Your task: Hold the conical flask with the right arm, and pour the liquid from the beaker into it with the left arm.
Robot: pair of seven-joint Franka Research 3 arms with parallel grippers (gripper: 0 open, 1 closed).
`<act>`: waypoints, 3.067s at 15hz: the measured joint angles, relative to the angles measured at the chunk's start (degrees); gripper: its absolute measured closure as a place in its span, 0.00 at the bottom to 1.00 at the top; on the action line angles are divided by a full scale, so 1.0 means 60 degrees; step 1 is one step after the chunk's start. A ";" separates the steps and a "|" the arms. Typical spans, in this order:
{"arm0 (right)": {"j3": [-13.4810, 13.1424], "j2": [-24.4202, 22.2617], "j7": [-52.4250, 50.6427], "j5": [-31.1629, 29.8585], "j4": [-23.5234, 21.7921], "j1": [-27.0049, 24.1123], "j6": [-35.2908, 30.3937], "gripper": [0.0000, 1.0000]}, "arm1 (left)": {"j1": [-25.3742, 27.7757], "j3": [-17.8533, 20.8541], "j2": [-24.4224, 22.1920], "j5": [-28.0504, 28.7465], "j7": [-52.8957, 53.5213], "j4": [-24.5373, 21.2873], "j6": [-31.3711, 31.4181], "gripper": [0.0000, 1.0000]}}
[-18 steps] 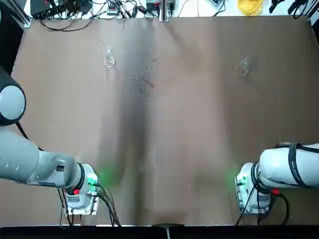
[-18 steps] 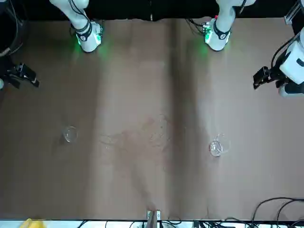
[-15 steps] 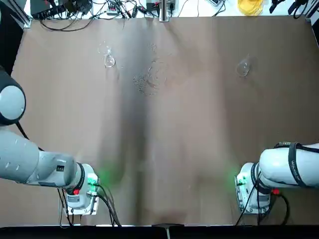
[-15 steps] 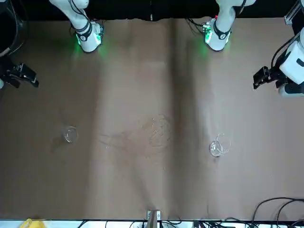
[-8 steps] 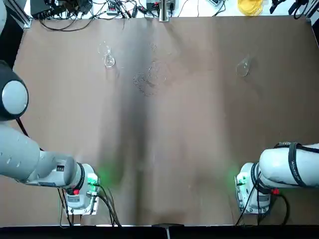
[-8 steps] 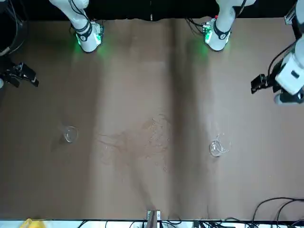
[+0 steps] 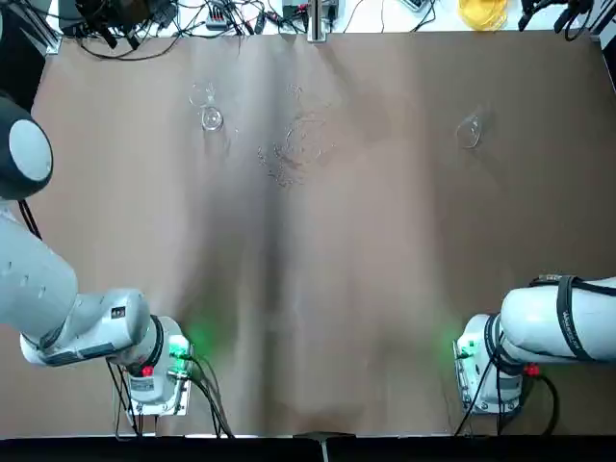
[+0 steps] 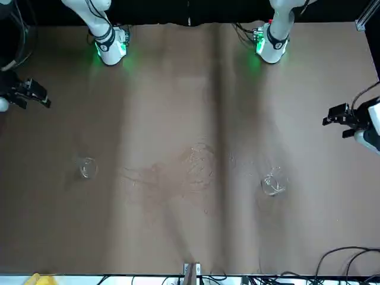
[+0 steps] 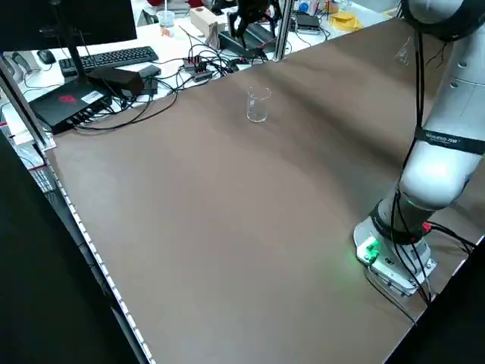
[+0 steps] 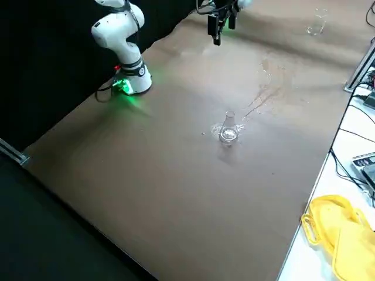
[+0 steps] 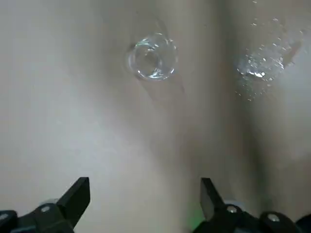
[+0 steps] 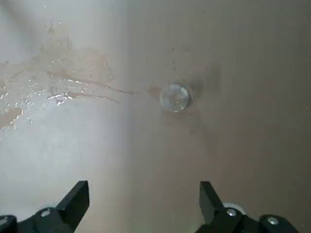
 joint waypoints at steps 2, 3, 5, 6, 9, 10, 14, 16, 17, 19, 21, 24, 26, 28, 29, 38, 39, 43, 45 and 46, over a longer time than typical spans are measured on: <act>0.0028 0.0001 0.0001 0.0000 -0.0075 0.0182 0.0019 0.00 | 0.0295 0.0006 0.0400 -0.0376 0.0977 -0.0025 0.0198 0.00; 0.0032 0.0001 0.0002 0.0000 -0.0107 0.0242 0.0030 0.00 | 0.0355 0.0006 0.0627 -0.0581 0.1197 -0.0037 0.0389 0.00; 0.0030 0.0001 -0.0177 0.0000 -0.0139 0.0272 0.0074 0.00 | 0.0481 -0.0013 0.1094 -0.1022 0.1551 -0.0040 0.0783 0.00; 0.0015 0.0001 -0.0485 -0.0002 -0.0145 0.0260 0.0086 0.00 | 0.0575 -0.0030 0.1296 -0.1280 0.2125 -0.0037 0.0985 0.00; -0.0082 0.0055 -0.2301 0.0005 -0.0212 0.0064 0.0087 0.00 | 0.1155 -0.0019 0.2064 -0.2842 0.5394 -0.0031 0.1606 0.00; -0.0090 0.0103 -0.2599 0.0006 -0.0218 0.0034 0.0087 0.00 | 0.1320 -0.0018 0.2307 -0.3225 0.6163 -0.0034 0.1691 0.00; -0.0088 0.0362 -0.3785 0.0013 -0.0221 0.0021 0.0144 0.00 | 0.1534 -0.0016 0.3299 -0.4729 0.9356 -0.0028 0.2089 0.00; -0.0090 0.0476 -0.4324 0.0060 -0.0221 0.0003 0.0189 0.00 | 0.1561 -0.0012 0.3747 -0.5567 1.0881 -0.0028 0.2151 0.00; -0.0090 0.0514 -0.4453 0.0121 -0.0221 -0.0006 0.0199 0.00 | 0.1585 -0.0004 0.3997 -0.6041 1.1662 -0.0031 0.2154 0.00; -0.0091 0.0578 -0.4649 0.0273 -0.0220 -0.0051 0.0204 0.00 | 0.1640 0.0025 0.4557 -0.7013 1.3250 -0.0036 0.2159 0.00; -0.0098 0.0678 -0.5358 0.0484 -0.0221 -0.0186 0.0269 0.00 | 0.1730 0.0034 0.5153 -0.7772 1.4855 -0.0039 0.2161 0.00; -0.0126 0.0951 -0.6895 0.1061 -0.0222 -0.0662 0.0398 0.00 | 0.1862 0.0036 0.5973 -0.8803 1.6407 -0.0035 0.2161 0.00; -0.0153 0.1143 -0.7581 0.1384 -0.0221 -0.0973 0.0410 0.00 | 0.1930 0.0036 0.6405 -0.8924 1.6686 -0.0029 0.2159 0.00; -0.0157 0.1306 -0.8274 0.2002 -0.0222 -0.1264 0.0414 0.00 | 0.1947 0.0034 0.6762 -0.8982 1.6850 -0.0010 0.2159 0.00; -0.0158 0.1407 -0.8752 0.2374 -0.0221 -0.1457 0.0401 0.00 | 0.1946 0.0025 0.6895 -0.9000 1.6976 0.0001 0.2159 0.00; -0.0174 0.3349 -1.4743 0.5473 -0.0150 -0.3379 -0.0370 0.00 | 0.1819 -0.0230 0.7406 -1.0144 1.8065 0.0115 0.2113 0.00; -0.0173 0.3540 -1.5186 0.5756 -0.0133 -0.3497 -0.0433 0.00 | 0.1816 -0.0321 0.7425 -1.0145 1.8065 0.0115 0.2112 0.00; -0.0179 0.4620 -1.7364 0.6864 -0.0109 -0.4116 -0.1078 0.00 | 0.1798 -0.0644 0.7566 -1.0200 1.8065 0.0115 0.2107 0.00; -0.0181 0.5245 -1.8369 0.7442 -0.0098 -0.4377 -0.1157 0.00 | 0.1792 -0.0683 0.7625 -1.0264 1.8065 0.0115 0.2088 0.00; -0.0180 0.5519 -1.8774 0.7666 -0.0092 -0.4443 -0.1186 0.00 | 0.1794 -0.0684 0.7650 -1.0270 1.8065 0.0115 0.2044 0.00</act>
